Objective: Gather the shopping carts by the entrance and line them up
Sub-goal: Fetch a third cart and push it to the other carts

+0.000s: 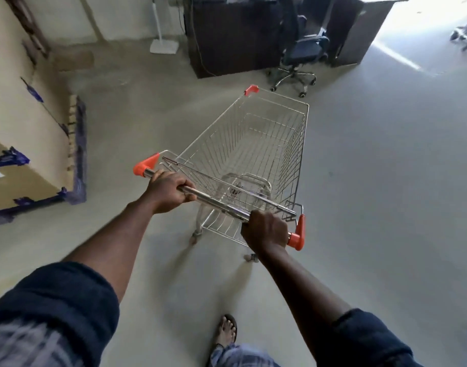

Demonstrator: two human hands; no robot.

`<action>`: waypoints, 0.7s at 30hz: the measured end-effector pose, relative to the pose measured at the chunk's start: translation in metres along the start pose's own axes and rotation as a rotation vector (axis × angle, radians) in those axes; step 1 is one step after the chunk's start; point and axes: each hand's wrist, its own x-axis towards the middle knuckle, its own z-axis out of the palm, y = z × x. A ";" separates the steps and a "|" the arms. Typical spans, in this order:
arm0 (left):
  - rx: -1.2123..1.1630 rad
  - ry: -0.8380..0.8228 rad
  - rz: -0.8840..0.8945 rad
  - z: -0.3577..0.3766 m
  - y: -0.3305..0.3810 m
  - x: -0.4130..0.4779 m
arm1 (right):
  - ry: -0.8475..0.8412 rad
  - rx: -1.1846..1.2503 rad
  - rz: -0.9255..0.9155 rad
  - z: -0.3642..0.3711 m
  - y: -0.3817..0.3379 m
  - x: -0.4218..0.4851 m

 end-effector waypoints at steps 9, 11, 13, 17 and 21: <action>-0.009 0.033 0.122 0.012 0.043 0.098 | 0.013 0.034 0.111 -0.015 0.048 0.057; 0.005 0.039 0.163 0.017 0.055 0.119 | 0.024 0.039 0.134 -0.018 0.066 0.071; 0.000 0.020 0.183 0.023 0.066 0.142 | 0.043 0.028 0.160 -0.021 0.082 0.088; -0.021 -0.018 0.236 0.038 0.086 0.201 | 0.055 -0.008 0.219 -0.026 0.112 0.126; -0.007 -0.064 0.301 0.049 0.106 0.270 | 0.076 -0.046 0.328 -0.028 0.137 0.171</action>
